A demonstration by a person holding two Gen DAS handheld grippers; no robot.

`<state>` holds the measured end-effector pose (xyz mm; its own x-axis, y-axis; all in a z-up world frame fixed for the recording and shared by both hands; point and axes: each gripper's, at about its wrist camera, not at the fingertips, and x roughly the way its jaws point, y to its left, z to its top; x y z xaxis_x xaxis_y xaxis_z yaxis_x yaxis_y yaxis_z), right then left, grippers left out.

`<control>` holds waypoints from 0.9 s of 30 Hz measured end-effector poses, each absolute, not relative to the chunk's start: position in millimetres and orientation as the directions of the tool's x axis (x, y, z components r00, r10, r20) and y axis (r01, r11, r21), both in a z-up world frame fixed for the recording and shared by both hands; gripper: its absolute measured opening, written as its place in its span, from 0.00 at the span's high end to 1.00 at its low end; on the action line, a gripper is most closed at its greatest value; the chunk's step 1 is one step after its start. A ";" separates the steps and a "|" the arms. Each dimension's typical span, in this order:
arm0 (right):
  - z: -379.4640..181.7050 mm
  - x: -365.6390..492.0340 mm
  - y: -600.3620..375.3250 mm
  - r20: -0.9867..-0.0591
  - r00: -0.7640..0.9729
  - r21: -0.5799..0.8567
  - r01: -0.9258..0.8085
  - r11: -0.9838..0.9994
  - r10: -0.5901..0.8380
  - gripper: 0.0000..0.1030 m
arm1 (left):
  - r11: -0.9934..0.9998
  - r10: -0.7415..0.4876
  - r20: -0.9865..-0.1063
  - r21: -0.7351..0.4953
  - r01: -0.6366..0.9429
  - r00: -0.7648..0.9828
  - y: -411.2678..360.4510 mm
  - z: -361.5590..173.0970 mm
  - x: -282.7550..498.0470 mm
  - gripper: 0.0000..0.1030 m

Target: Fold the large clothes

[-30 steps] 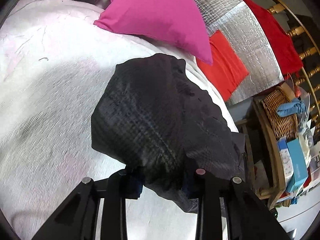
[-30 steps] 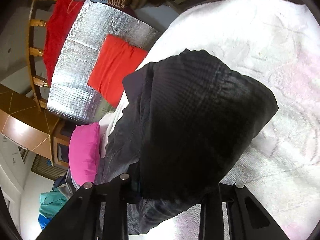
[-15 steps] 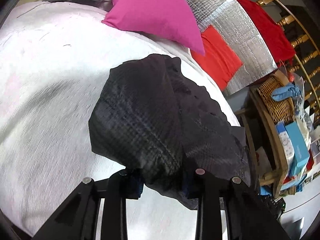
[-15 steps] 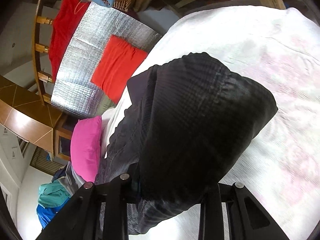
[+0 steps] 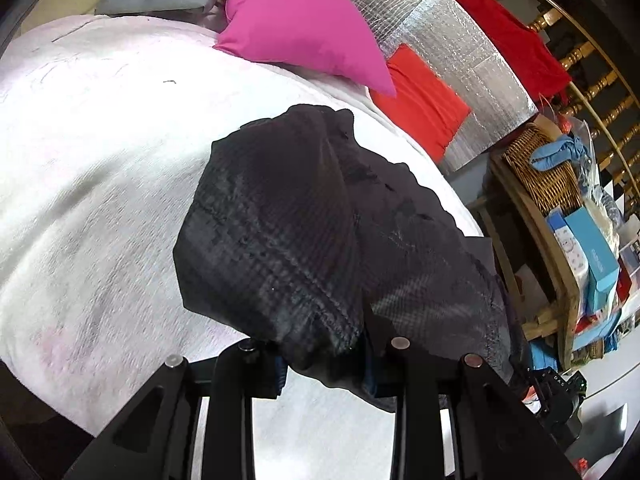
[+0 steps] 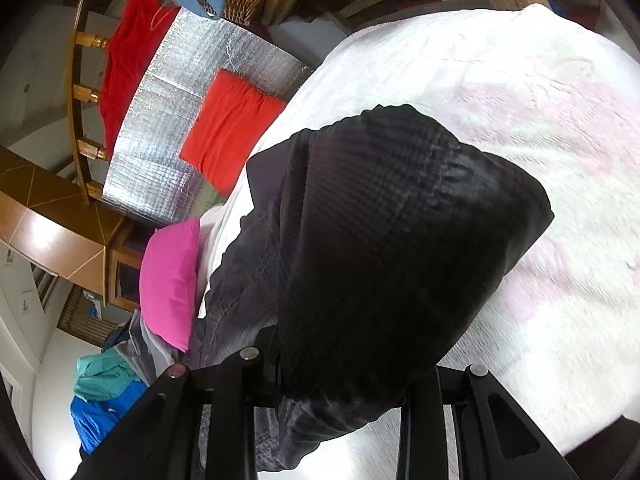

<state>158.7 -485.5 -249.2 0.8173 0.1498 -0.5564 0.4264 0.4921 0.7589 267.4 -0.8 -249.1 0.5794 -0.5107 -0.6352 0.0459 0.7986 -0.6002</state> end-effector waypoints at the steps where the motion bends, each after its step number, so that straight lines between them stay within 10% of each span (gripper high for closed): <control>1: -250.6 158.6 -486.1 -0.557 0.817 0.761 0.427 0.488 0.153 0.69 | 0.800 -0.511 -0.639 -0.598 0.047 0.575 -2.0 -250.1 269.2 0.70; 17: -271.0 160.5 -503.9 -0.568 0.788 0.788 0.437 0.433 0.239 0.65 | 0.829 -0.484 -0.691 -0.559 0.027 0.536 6.0 -259.9 266.5 0.45; 27: -265.4 130.9 -511.1 -0.582 0.773 0.780 0.444 0.440 0.253 0.44 | 0.885 -0.409 -0.717 -0.463 0.053 0.565 20.6 -247.8 230.7 0.40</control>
